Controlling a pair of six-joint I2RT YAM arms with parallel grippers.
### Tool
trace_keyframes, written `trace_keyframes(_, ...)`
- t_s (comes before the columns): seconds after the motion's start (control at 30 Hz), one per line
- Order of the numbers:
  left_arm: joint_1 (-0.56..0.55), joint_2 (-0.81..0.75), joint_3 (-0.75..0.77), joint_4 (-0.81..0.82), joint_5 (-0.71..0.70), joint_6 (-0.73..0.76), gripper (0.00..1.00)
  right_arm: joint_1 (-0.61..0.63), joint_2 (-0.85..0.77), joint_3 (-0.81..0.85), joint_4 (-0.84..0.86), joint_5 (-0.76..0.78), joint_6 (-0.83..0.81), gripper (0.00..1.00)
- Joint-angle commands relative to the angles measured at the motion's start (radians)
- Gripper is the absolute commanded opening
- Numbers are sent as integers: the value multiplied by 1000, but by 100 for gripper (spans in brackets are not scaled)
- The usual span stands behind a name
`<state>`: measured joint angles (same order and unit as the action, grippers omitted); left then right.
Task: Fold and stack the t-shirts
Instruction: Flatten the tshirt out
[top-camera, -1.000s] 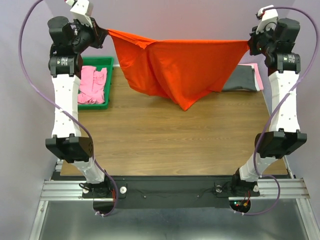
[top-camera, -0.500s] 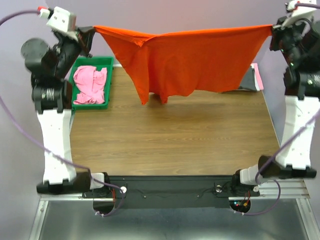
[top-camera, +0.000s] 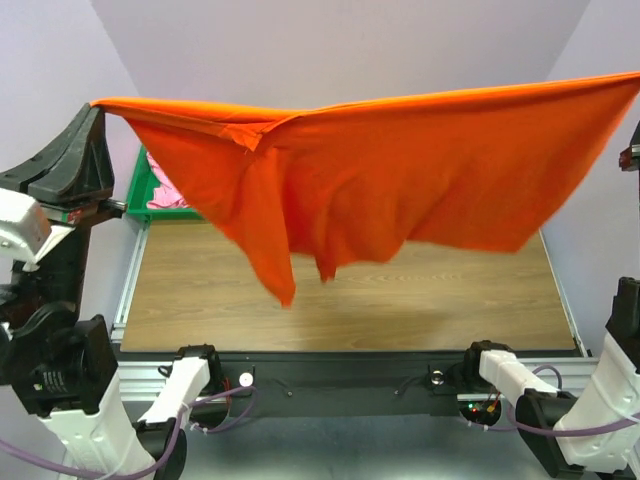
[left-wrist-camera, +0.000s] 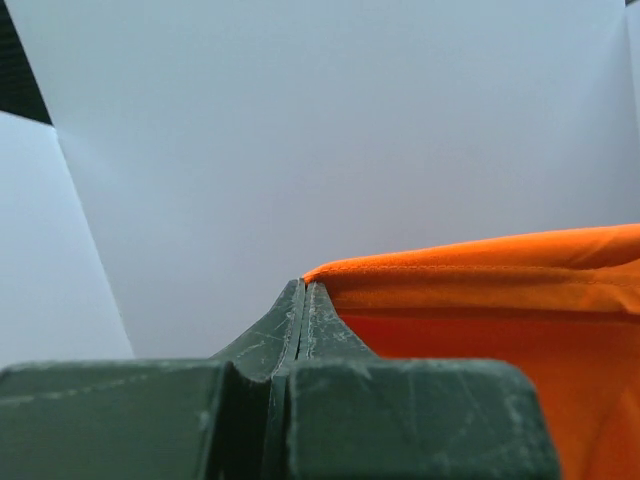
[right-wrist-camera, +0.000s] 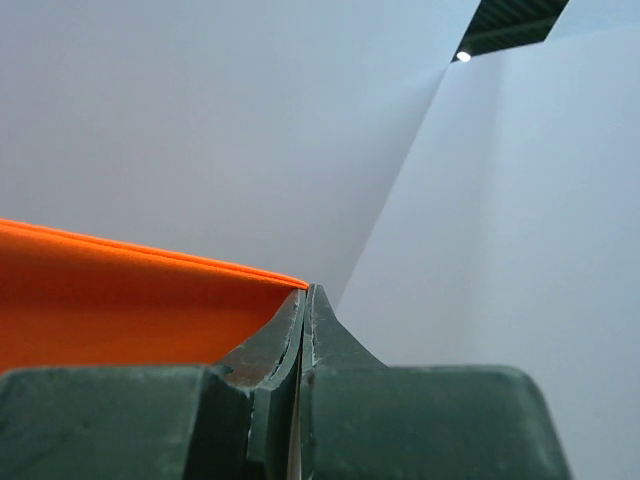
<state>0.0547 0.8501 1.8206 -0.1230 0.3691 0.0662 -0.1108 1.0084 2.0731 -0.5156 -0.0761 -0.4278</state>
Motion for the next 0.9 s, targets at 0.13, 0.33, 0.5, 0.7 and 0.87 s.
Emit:
trace_keyframes(0.13, 13, 89, 19, -138, -4, 44, 0, -15, 56, -127, 37, 30, -91, 1)
trace_keyframes(0.33, 13, 60, -340, -213, 136, 99, 0, -15, 10, -509, 38, -147, -94, 1)
trace_keyframes(0.5, 10, 104, -671, -204, 206, 155, 0, -15, 15, -794, 54, -275, -118, 1)
trace_keyframes(0.7, -52, 326, -863, -38, 122, 175, 0, -10, 180, -1070, 239, -300, -134, 1)
trace_keyframes(0.87, -102, 654, -686, -3, 90, 136, 0, -9, 416, -1024, 357, -265, -101, 1)
